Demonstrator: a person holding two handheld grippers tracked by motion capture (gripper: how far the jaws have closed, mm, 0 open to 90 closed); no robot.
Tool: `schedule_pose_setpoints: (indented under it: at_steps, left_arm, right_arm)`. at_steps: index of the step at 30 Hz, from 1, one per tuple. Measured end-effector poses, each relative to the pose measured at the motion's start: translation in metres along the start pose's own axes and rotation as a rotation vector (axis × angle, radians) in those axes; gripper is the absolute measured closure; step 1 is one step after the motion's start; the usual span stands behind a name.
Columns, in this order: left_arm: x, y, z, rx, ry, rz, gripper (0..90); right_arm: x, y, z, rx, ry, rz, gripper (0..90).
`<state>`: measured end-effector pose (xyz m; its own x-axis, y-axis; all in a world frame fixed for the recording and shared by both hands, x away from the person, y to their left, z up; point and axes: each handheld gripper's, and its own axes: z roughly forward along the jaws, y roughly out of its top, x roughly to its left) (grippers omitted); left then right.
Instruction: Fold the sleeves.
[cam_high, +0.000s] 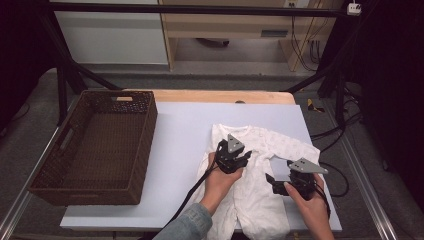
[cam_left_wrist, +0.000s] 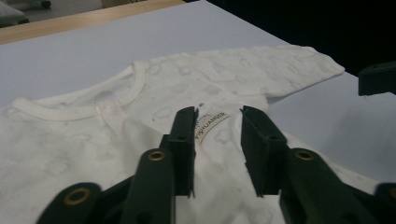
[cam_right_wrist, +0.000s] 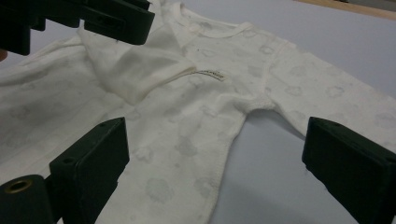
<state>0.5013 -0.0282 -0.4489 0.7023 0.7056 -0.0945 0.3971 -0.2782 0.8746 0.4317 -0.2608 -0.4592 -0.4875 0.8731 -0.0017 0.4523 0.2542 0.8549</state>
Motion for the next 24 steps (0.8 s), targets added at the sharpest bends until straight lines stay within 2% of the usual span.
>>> schedule_pose_setpoints:
  at_steps: [4, 6, 8, 10, 13, 17, 19, 21, 24]
  left_arm:
    - [-0.003, 0.001, -0.013, -0.019, -0.004, 0.004, 60.0]
    - [-0.001, 0.0, -0.021, -0.024, 0.008, 0.015, 58.4]
    - [0.003, -0.001, -0.029, -0.028, 0.037, 0.042, 55.9]
    - [0.011, -0.004, -0.038, -0.036, 0.065, 0.049, 53.3]
    - [0.024, -0.012, -0.052, -0.045, 0.092, 0.022, 49.8]
    - [0.041, -0.023, -0.071, -0.041, 0.139, 0.028, 43.8]
    - [0.048, -0.029, -0.079, -0.04, 0.17, 0.025, 36.4]
    - [0.053, -0.035, -0.088, -0.047, 0.179, 0.015, 33.8]
    - [0.06, -0.045, -0.1, -0.055, 0.205, 0.036, 30.3]
  right_arm:
    - [0.0, 0.0, 0.0, 0.004, -0.001, -0.001, 8.3]
    - [0.0, 0.0, 0.0, 0.009, -0.004, -0.001, 8.3]
    - [0.001, 0.0, 0.001, 0.019, -0.01, 0.0, 8.3]
    - [0.003, 0.0, 0.002, 0.024, -0.013, 0.0, 8.3]
    - [0.004, 0.001, 0.003, 0.02, -0.016, 0.001, 8.7]
    - [0.007, 0.002, 0.004, 0.018, -0.016, -0.007, 9.8]
    - [0.008, 0.003, 0.007, 0.025, -0.011, -0.012, 11.7]
    - [0.01, 0.005, 0.009, 0.024, -0.005, -0.026, 13.1]
    - [0.012, 0.01, 0.012, 0.02, 0.013, -0.027, 19.2]
